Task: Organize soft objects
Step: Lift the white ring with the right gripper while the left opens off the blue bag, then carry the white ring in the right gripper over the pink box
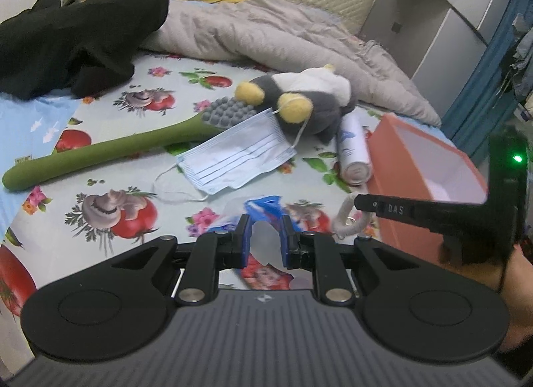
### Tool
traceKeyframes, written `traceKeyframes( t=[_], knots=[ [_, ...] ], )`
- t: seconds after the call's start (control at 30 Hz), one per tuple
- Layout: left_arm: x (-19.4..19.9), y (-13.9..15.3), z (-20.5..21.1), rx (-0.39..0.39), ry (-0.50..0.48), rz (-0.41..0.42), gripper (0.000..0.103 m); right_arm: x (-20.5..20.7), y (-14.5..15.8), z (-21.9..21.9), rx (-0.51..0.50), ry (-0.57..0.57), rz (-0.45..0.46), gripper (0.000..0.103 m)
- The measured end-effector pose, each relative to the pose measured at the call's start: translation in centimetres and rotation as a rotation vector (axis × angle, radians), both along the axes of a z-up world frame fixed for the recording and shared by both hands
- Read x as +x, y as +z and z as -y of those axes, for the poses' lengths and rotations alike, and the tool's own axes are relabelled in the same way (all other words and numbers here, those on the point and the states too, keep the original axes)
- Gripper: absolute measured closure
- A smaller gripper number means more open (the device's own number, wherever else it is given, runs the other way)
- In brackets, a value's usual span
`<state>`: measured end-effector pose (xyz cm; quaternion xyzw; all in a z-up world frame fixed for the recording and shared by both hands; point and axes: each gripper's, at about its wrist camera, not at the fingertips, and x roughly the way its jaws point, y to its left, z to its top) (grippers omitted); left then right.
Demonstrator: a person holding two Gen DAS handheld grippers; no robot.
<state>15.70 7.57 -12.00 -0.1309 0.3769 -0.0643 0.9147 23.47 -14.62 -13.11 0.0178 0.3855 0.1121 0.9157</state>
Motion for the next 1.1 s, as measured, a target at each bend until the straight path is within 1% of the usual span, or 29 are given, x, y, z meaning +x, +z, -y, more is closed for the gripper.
traceKeyframes(
  t=[0.13, 0.33, 0.43, 0.57, 0.8, 0.93, 1.1],
  knots=[
    [-0.9, 1.5, 1.4, -0.008, -0.016, 0.015, 0.082, -2.5, 2.4, 1.1, 0.032, -0.004, 0.029, 0.094],
    [-2.5, 4.3, 3.8, -0.003, -0.056, 0.05, 0.082, -6.2, 5.5, 2.9, 0.052, -0.002, 0.081, 0.093],
    [-3.1, 5.3, 4.6, 0.004, -0.064, 0.062, 0.082, -7.8, 6.7, 4.0, 0.078, -0.009, 0.102, 0.093],
    [-3.7, 6.4, 5.5, -0.006, -0.066, 0.073, 0.082, -9.6, 8.2, 5.1, 0.084, -0.007, 0.136, 0.093],
    [-4.8, 8.1, 8.3, -0.019, -0.097, 0.092, 0.082, -12.3, 9.7, 7.5, 0.082, -0.033, 0.168, 0.093],
    [-5.3, 9.2, 10.4, -0.012, -0.136, 0.107, 0.082, -13.5, 10.4, 9.4, 0.091, -0.068, 0.182, 0.093],
    [-5.8, 10.2, 13.5, 0.0, -0.196, 0.124, 0.082, -14.8, 11.1, 12.2, 0.072, -0.112, 0.185, 0.093]
  ],
)
